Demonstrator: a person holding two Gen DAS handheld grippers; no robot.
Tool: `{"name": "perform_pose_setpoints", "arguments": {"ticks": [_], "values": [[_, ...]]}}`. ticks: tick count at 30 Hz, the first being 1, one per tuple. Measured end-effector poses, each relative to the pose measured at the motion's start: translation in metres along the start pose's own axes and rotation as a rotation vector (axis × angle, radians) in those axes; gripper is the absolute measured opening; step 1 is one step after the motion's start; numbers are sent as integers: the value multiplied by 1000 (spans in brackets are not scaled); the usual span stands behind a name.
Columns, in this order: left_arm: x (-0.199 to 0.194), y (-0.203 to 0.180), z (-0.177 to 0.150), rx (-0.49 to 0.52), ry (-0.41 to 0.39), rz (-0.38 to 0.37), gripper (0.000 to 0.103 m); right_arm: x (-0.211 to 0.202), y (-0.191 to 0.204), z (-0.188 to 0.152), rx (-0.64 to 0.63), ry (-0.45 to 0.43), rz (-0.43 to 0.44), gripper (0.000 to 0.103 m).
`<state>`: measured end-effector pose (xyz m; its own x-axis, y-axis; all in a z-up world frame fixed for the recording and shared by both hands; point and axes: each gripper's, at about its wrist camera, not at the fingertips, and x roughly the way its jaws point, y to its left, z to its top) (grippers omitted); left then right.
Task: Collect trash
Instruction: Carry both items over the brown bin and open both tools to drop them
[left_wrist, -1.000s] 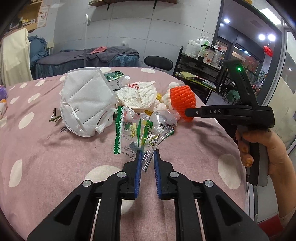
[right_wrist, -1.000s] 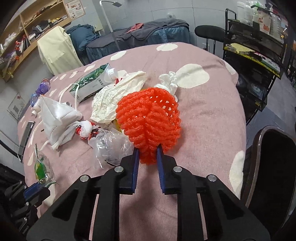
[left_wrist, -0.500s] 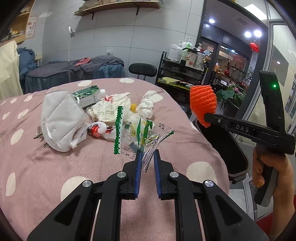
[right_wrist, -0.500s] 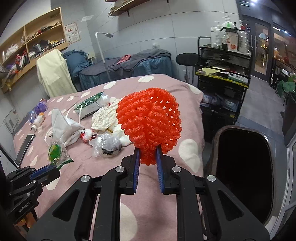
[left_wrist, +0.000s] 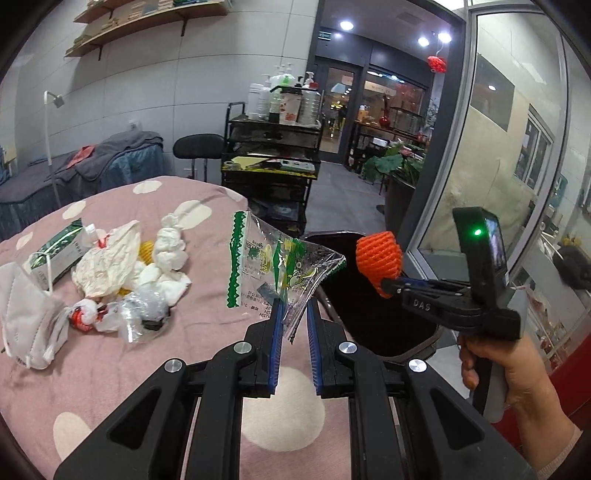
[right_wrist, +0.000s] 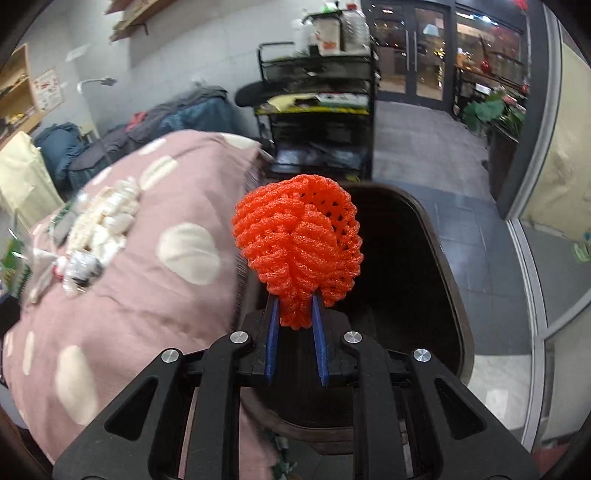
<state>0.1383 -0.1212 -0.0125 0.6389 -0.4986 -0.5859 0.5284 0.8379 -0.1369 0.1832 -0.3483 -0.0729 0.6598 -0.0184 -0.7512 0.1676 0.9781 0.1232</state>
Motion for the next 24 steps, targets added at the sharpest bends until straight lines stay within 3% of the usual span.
{"name": "perform_pose_setpoints", "arguments": {"ticks": [3, 8, 16, 24], "values": [[10, -9, 7, 13, 14, -33, 13, 14, -13, -8, 30, 25, -16, 25], [28, -23, 18, 41, 37, -59, 13, 18, -19, -17, 38, 10, -46, 60], [53, -45, 26, 59, 94, -107, 13, -6, -33, -22, 51, -62, -123, 67], [78, -65, 36, 85, 148, -139, 13, -39, -62, -34, 117, -100, -179, 67]]}}
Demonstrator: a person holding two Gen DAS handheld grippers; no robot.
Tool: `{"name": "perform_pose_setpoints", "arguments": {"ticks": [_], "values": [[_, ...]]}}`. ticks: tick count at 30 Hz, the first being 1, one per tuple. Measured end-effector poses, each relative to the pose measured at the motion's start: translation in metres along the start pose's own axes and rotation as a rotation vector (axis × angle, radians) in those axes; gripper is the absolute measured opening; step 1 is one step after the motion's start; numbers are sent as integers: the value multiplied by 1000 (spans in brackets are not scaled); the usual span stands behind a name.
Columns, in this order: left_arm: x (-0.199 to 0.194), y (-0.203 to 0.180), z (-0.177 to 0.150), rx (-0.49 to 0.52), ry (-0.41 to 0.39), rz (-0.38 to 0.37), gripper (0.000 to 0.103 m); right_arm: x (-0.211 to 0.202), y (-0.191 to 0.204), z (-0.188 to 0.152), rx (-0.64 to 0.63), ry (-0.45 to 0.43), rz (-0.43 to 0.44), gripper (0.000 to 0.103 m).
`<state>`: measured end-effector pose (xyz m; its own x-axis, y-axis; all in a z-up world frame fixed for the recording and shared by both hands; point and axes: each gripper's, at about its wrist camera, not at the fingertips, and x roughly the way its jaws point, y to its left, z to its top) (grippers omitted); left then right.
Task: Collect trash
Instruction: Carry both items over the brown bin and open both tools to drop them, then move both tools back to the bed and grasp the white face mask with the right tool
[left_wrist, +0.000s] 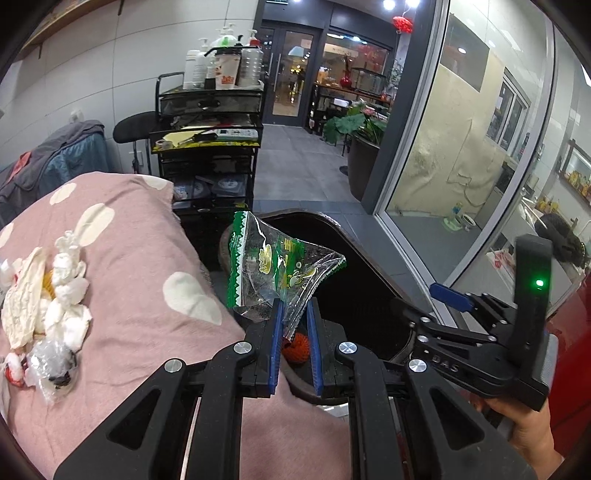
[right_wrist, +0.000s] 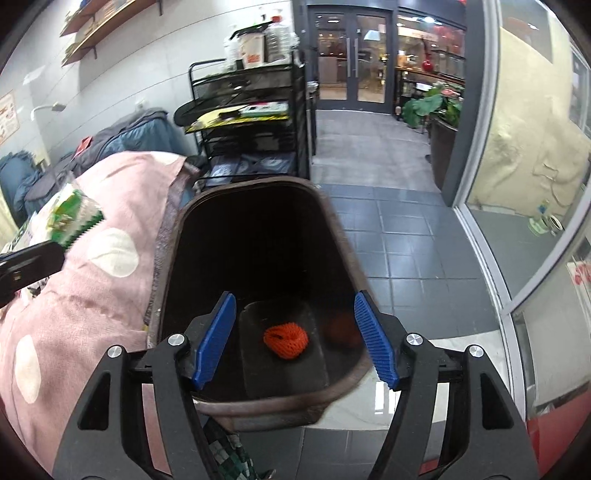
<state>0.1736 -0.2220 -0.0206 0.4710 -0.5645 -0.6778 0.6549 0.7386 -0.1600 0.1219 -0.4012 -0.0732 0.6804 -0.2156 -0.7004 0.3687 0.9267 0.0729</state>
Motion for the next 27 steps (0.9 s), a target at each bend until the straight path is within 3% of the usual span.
{"name": "perform_pose_setpoints", "arguments": {"ticks": [6, 10, 15, 16, 20, 27], "values": [[28, -13, 9, 20, 79, -62, 13, -11, -19, -1, 35, -9, -36, 67], [45, -23, 10, 55, 124, -51, 16, -14, -29, -2, 58, -8, -53, 67], [55, -31, 8, 78, 132, -27, 71, -17, -38, -5, 73, -2, -67, 72], [55, -32, 7, 81, 122, -21, 74, -17, -39, -6, 76, -5, -72, 77], [47, -31, 1, 87, 93, -1, 87, -18, -42, -7, 82, -6, -75, 78], [15, -21, -6, 57, 4, 35, 94, -13, -33, -7, 78, 5, -50, 78]]}}
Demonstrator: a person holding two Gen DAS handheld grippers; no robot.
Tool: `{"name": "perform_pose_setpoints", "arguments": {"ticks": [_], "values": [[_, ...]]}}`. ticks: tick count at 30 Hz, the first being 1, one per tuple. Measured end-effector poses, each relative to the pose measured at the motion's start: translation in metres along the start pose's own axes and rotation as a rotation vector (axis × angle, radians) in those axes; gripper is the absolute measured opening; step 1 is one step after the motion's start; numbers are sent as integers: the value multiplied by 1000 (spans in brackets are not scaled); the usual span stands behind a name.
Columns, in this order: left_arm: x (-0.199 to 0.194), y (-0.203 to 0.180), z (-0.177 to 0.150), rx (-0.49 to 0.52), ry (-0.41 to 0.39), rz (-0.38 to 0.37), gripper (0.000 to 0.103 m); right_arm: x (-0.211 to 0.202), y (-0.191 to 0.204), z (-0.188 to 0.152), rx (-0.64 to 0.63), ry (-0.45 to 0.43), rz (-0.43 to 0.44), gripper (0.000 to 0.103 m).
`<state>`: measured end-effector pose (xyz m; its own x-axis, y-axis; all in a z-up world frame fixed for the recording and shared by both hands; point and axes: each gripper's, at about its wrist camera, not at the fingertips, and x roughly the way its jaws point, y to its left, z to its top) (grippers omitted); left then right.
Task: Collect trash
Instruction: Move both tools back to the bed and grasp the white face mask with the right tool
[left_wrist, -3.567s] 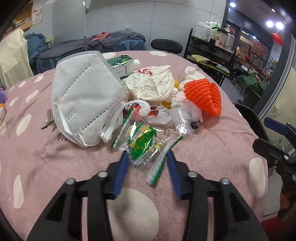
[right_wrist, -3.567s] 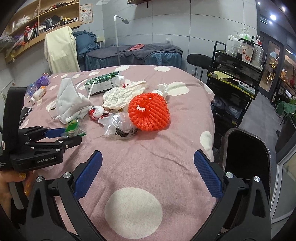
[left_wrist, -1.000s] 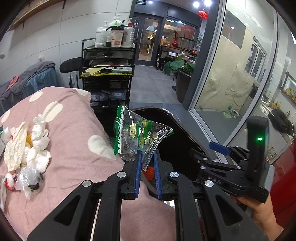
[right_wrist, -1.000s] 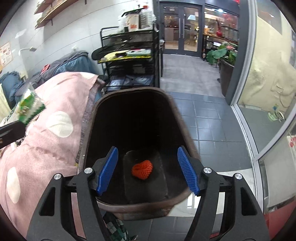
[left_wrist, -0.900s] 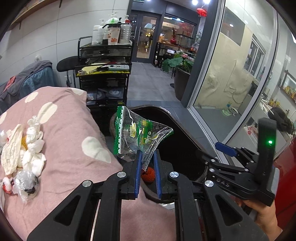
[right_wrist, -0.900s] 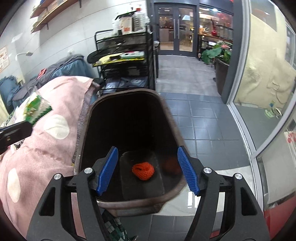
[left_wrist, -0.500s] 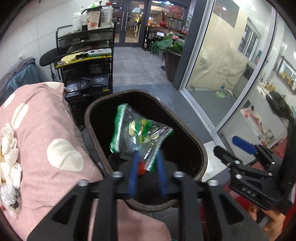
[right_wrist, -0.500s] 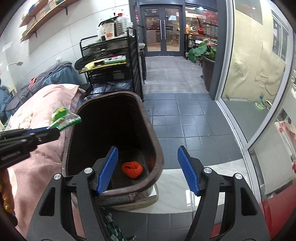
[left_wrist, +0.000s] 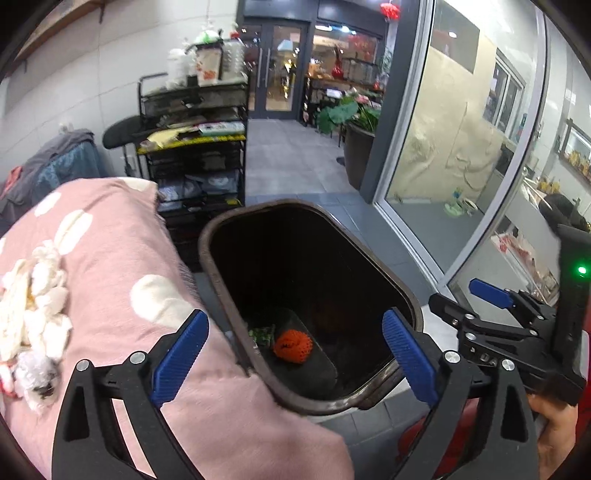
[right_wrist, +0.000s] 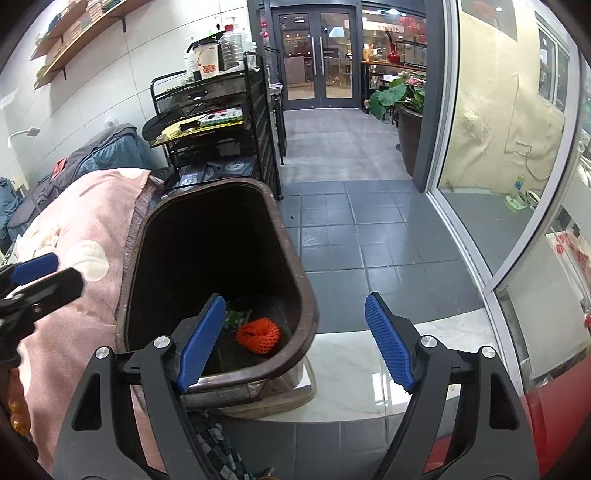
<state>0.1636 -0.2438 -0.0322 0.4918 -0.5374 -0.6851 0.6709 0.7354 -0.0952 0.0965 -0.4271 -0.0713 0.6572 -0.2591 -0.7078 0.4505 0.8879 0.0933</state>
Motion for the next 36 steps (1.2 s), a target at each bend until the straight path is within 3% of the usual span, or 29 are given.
{"name": "perform_pose_setpoints", "arguments": {"ticks": [10, 17, 27, 36], "values": [[-54, 29, -25, -45, -107, 105, 96, -2, 42, 2, -66, -5, 100, 78], [-95, 62, -51, -103, -177, 254, 96, -11, 90, 0, -139, -14, 223, 78], [-153, 135, -98, -267, -217, 445, 97, -21, 195, 0, -306, 31, 487, 78], [-202, 204, -151, -411, -203, 580, 97, -40, 320, -9, -514, 81, 718, 78]]}}
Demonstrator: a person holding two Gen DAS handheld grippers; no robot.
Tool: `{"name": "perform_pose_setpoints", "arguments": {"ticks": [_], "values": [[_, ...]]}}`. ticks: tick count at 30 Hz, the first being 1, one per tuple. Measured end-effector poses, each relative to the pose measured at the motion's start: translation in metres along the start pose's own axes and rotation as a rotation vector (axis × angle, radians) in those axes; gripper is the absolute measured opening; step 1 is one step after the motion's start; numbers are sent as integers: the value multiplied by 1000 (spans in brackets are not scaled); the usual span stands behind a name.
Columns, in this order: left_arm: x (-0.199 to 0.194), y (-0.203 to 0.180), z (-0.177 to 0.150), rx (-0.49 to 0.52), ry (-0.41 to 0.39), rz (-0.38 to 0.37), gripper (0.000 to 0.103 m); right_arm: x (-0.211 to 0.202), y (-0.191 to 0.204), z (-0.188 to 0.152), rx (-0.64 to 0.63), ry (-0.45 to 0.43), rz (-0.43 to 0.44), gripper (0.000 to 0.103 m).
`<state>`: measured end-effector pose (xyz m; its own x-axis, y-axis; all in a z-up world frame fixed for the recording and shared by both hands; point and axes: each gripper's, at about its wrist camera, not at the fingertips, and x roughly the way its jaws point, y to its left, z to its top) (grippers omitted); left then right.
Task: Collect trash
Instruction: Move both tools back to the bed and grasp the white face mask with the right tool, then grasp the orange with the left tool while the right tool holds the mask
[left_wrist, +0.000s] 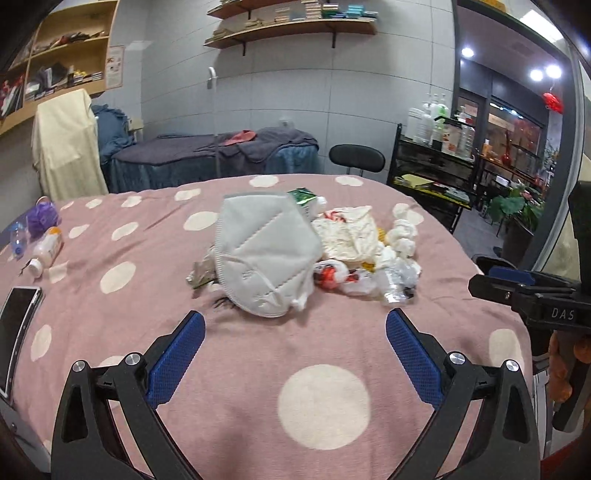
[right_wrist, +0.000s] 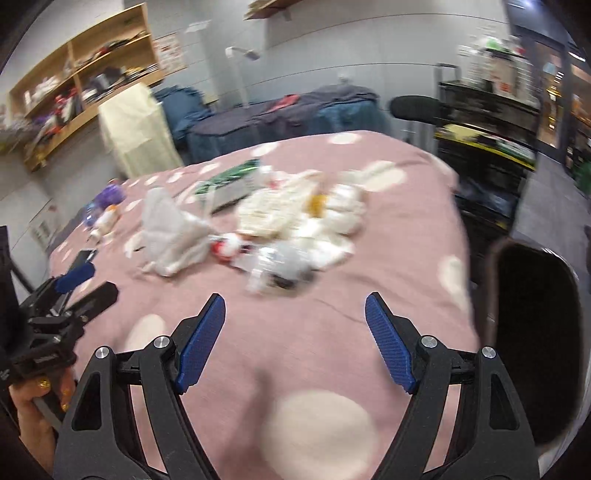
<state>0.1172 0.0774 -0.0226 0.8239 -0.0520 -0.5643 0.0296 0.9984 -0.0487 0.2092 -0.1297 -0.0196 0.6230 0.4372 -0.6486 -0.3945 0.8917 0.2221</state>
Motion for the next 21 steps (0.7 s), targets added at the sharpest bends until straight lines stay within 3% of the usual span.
{"name": "perform_pose_setpoints", "arguments": {"ticks": [5, 12, 16, 20, 21], "values": [[-2, 38, -7, -21, 23, 45, 97, 38, 50, 29, -95, 28, 98, 78], [7, 83, -7, -42, 73, 25, 97, 94, 97, 60, -207, 73, 154, 74], [16, 98, -2, -54, 93, 6, 97, 125, 111, 73, -242, 104, 183, 59], [25, 111, 6, -64, 100, -3, 97, 139, 124, 73, -283, 158, 224, 18], [27, 115, 8, -71, 99, -8, 97, 135, 127, 71, -301, 152, 225, 14]]}}
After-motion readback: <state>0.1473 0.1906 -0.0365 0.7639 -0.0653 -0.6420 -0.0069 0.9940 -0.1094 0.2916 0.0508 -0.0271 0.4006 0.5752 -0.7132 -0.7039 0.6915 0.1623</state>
